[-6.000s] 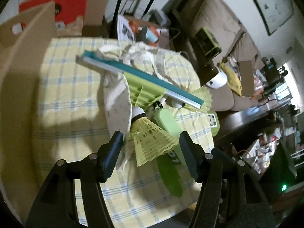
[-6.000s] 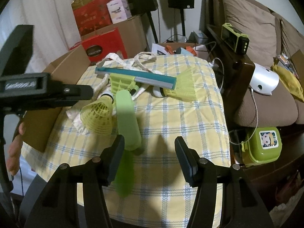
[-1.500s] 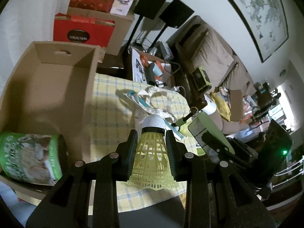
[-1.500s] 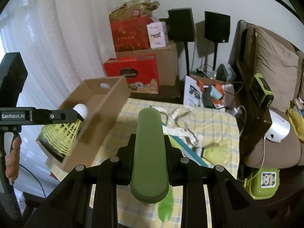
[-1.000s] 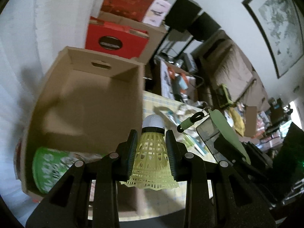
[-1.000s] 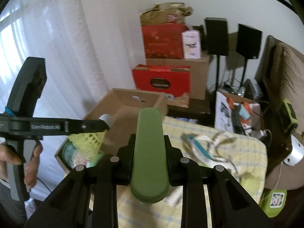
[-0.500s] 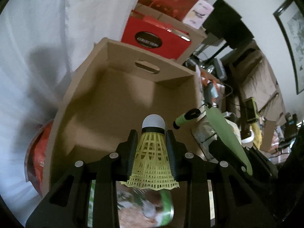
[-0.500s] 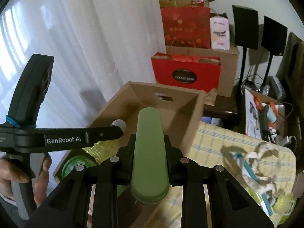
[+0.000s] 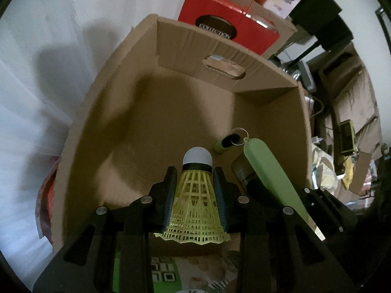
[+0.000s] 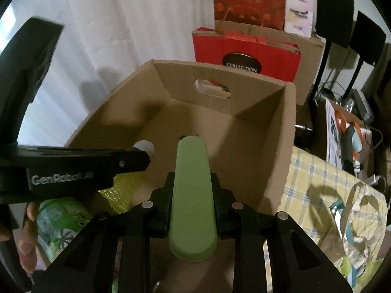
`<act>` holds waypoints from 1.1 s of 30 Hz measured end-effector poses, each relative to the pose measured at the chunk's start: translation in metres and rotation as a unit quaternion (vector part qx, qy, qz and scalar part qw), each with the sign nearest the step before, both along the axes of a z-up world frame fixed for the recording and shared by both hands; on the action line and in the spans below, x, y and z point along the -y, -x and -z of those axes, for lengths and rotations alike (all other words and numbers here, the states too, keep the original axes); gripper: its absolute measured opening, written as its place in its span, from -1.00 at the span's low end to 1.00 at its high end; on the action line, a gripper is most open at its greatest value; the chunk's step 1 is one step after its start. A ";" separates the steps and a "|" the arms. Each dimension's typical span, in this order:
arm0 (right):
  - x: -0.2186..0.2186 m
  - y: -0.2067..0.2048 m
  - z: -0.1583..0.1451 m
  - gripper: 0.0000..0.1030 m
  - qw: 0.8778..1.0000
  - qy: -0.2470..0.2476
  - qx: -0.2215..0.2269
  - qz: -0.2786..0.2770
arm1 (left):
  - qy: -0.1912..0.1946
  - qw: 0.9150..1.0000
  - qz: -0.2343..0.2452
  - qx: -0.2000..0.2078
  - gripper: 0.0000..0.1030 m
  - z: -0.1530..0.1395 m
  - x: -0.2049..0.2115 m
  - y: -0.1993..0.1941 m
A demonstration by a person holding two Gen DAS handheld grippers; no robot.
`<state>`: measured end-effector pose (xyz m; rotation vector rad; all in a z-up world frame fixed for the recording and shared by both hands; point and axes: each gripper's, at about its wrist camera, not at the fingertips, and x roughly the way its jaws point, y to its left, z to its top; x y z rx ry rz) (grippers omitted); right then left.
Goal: Organize objects
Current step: 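Lower the shuttlecock into the box with the left tool while the right tool lowers the fan in, both opening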
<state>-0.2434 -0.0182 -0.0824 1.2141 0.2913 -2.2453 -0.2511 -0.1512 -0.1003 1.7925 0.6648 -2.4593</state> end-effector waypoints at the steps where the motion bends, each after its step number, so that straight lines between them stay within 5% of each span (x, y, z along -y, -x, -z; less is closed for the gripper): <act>1: 0.002 0.000 0.001 -0.50 1.000 -0.010 -0.003 -0.005 | -0.002 1.000 0.000 0.003 -0.45 0.002 0.000 0.001; 19: 0.014 -0.013 0.005 -0.40 0.998 -0.060 -0.006 -0.026 | -0.021 0.999 -0.006 0.031 -0.45 0.017 0.006 0.000; 33: -0.029 -0.043 -0.044 -0.34 0.999 -0.015 -0.037 -0.014 | -0.029 0.999 -0.021 0.007 0.09 -0.004 0.009 -0.011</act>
